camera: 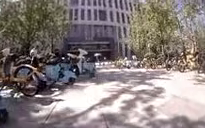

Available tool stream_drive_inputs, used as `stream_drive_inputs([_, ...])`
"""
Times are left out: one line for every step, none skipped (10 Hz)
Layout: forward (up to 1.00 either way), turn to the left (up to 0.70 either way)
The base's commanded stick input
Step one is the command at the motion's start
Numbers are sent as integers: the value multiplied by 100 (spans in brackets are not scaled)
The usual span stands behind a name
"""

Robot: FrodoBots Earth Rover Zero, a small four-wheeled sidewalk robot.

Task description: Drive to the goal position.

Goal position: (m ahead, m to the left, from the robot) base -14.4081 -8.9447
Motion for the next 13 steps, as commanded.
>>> stream_drive_inputs([70,-32])
stream_drive_inputs([70,-32])
stream_drive_inputs([70,-32])
stream_drive_inputs([70,-32])
stream_drive_inputs([70,-32])
stream_drive_inputs([70,-32])
stream_drive_inputs([70,-32])
stream_drive_inputs([70,-32])
stream_drive_inputs([70,-32])
stream_drive_inputs([70,-32])
stream_drive_inputs([70,-32])
stream_drive_inputs([70,-32])
stream_drive_inputs([70,-32])
